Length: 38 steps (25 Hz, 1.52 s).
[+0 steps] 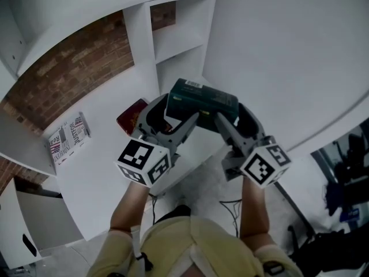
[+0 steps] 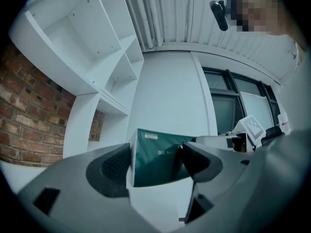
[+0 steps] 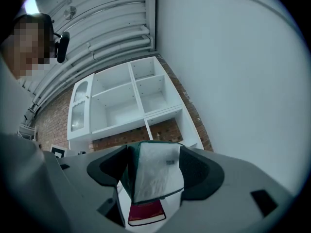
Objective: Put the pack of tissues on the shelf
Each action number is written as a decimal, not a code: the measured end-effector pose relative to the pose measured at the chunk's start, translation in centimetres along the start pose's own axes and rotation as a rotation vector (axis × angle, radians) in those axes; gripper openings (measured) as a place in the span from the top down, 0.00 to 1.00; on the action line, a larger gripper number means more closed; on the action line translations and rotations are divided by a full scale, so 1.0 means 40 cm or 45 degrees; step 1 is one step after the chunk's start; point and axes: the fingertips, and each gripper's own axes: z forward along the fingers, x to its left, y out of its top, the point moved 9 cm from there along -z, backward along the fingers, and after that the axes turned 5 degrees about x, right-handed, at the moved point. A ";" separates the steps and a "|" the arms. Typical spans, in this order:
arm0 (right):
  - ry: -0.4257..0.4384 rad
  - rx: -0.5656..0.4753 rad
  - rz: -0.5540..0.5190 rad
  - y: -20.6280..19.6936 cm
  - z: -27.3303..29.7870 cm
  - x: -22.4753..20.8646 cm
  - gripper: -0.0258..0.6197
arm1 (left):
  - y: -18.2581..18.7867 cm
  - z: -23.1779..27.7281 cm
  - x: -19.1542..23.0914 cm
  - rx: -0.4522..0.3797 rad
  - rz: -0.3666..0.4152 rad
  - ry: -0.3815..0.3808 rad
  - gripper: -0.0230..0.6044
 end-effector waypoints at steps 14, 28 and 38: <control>0.168 -0.010 -0.045 0.050 0.253 -0.149 0.44 | 0.002 0.153 0.166 -0.074 0.030 0.175 0.42; 0.431 0.075 -0.096 0.145 0.502 -0.384 0.44 | -0.006 0.381 0.259 -0.121 -0.016 0.470 0.42; 0.638 0.099 -0.156 0.146 0.589 -0.449 0.44 | -0.016 0.421 0.255 -0.121 0.072 0.683 0.42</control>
